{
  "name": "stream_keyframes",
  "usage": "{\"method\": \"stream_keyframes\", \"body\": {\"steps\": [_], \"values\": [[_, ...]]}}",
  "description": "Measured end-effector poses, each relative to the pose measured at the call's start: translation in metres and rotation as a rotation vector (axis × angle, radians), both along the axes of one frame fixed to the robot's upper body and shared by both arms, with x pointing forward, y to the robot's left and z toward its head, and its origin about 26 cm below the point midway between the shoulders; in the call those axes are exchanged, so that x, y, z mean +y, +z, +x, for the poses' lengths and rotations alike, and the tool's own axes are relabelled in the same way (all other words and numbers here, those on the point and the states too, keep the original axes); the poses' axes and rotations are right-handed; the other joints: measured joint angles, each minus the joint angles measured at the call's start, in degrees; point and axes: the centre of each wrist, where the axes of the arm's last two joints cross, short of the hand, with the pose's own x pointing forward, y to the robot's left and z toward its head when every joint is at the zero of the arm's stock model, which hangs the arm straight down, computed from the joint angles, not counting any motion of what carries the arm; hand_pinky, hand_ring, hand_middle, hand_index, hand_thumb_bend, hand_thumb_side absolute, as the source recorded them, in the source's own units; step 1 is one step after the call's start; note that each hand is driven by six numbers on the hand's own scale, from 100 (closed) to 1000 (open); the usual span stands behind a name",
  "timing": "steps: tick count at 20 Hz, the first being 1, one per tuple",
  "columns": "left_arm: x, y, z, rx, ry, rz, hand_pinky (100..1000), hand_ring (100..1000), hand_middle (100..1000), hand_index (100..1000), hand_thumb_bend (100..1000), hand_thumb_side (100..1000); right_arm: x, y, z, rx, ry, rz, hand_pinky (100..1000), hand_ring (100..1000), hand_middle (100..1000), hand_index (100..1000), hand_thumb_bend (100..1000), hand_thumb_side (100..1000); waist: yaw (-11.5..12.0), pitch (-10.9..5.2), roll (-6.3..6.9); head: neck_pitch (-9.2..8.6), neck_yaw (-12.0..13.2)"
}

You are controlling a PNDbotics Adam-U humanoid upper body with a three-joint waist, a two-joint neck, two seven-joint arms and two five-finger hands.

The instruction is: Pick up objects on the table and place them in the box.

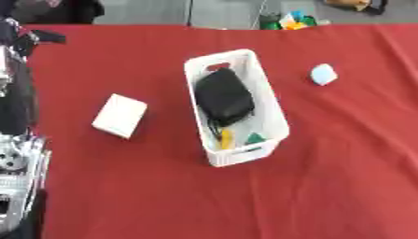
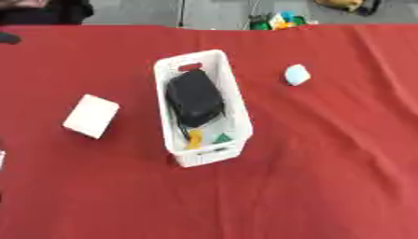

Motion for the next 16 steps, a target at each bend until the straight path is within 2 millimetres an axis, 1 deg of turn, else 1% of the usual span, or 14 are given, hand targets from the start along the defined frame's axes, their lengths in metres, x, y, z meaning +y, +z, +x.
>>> {"method": "stream_keyframes", "body": {"steps": [7,8,9,10,11,12,13,16], "values": [[0.000,0.000,0.000,-0.015,0.003,-0.010,619,810,985,949,100,1000,0.000,0.000,0.000,-0.001,0.001,0.001,697,695,615,705,214,983,0.1,0.00,-0.03,-0.01,-0.4],[0.000,0.000,0.000,-0.017,0.004,-0.012,625,816,988,950,100,1000,0.000,0.000,0.000,-0.001,0.002,0.001,708,714,633,727,215,1000,0.1,0.00,-0.03,-0.01,-0.5],[0.000,0.000,0.000,-0.019,0.004,-0.013,625,816,987,950,100,1000,0.000,0.000,0.000,-0.001,0.002,0.001,708,714,635,727,238,995,0.1,0.00,-0.04,-0.01,-0.5],[0.000,0.000,0.000,-0.021,0.005,-0.014,625,816,987,950,100,1000,0.000,0.001,0.000,-0.001,0.001,-0.002,708,714,635,727,238,995,0.1,0.00,-0.06,-0.01,-0.5],[0.000,0.000,0.000,-0.022,0.005,-0.016,632,821,990,950,100,1000,-0.001,0.002,0.000,-0.001,-0.001,-0.008,717,742,677,763,297,1000,0.2,-0.02,-0.13,-0.01,-0.6],[0.000,0.000,0.000,-0.024,0.005,-0.017,632,821,990,950,100,1000,-0.003,0.005,0.000,-0.002,-0.005,-0.025,717,742,677,763,297,1000,0.2,-0.04,-0.27,0.00,-0.7],[0.000,0.000,0.000,-0.026,0.006,-0.018,637,823,992,952,100,1000,-0.004,0.009,0.000,-0.004,-0.010,-0.044,731,769,728,806,375,1000,0.2,-0.07,-0.43,0.01,-0.8],[-0.001,0.000,0.000,-0.027,0.003,-0.020,638,823,992,952,100,1000,-0.010,0.032,0.002,0.011,-0.042,-0.169,731,774,738,810,390,996,0.5,-0.75,-0.76,0.12,-1.3]]}}
